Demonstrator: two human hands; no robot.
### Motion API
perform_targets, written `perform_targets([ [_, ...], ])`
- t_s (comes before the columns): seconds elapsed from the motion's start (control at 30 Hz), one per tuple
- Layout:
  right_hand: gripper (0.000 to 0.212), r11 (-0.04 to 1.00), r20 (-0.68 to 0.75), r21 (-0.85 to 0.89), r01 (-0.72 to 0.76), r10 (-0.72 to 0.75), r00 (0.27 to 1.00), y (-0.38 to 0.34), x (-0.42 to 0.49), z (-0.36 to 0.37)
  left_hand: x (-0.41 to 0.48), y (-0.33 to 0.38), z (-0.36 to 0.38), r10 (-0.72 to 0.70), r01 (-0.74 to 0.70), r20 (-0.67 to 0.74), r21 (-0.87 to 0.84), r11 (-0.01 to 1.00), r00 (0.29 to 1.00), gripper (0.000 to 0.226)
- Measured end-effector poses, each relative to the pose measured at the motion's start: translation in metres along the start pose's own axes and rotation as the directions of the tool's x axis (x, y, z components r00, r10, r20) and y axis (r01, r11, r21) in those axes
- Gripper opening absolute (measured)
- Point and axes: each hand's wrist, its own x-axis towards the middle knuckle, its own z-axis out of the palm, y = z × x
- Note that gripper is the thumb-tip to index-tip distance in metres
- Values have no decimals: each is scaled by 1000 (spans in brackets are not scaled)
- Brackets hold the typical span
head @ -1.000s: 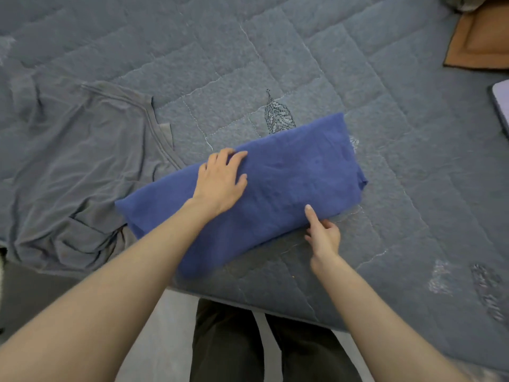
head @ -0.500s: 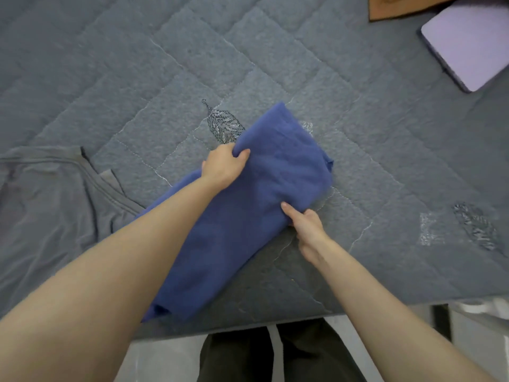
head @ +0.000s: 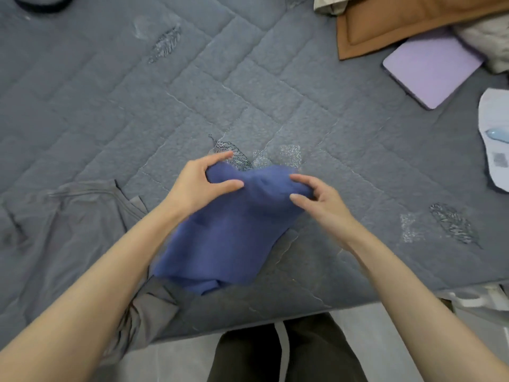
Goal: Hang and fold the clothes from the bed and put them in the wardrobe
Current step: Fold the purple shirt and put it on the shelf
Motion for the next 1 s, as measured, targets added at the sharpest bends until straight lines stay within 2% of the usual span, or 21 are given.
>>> perform_targets([
  [0.07, 61, 961, 79, -277, 13, 9, 997, -5, -6, -2, -7, 8, -8, 62, -73, 62, 186, 980, 996, 63],
  [0.13, 53, 888, 34, -458, 36, -23, 999, -9, -12, -3, -15, 16, -13, 98, -112, 56, 328, 938, 994, 54],
  [0.23, 27, 822, -62, -563, 84, -143, 988, -25, -15, -7, -25, 31, -18, 115, -70, -78, 435, 898, 990, 20],
  [0.3, 23, 796, -126, -592, 130, -251, 960, -41, -12, -15, -27, 44, -22, 136, -32, -195, 460, 888, 971, 13],
  [0.4, 22, 798, -261, -575, 181, -388, 884, -77, -7, -37, -23, 72, -27, 249, -63, -379, 440, 896, 891, 10],
  [0.5, 23, 747, -362, -629, 217, -528, 768, -110, -5, -61, -17, 103, -31, 334, -147, -517, 369, 918, 788, 6],
  [0.63, 26, 669, -415, -707, 231, -656, 631, -126, -12, -89, -13, 130, -22, 493, -182, -604, 502, 846, 626, 8],
  [0.7, 24, 643, -401, -723, 253, -688, 604, -116, -18, -99, -15, 131, -11, 529, -192, -603, 532, 824, 597, 14],
  [0.77, 25, 641, -391, -733, 227, -671, 630, -93, -23, -105, -20, 121, 5, 532, -249, -522, 517, 819, 666, 24],
  [0.87, 25, 649, -348, -754, 102, -526, 776, -45, -32, -104, -29, 89, 37, 492, -324, -256, 495, 806, 832, 30],
  [0.93, 27, 614, -296, -789, -8, -370, 880, -10, -39, -100, -39, 65, 63, 370, -315, -24, 475, 822, 929, 40],
  [1.0, 29, 542, -225, -836, -82, -203, 953, 25, -47, -94, -51, 41, 87, 199, -254, 163, 479, 840, 966, 39],
])
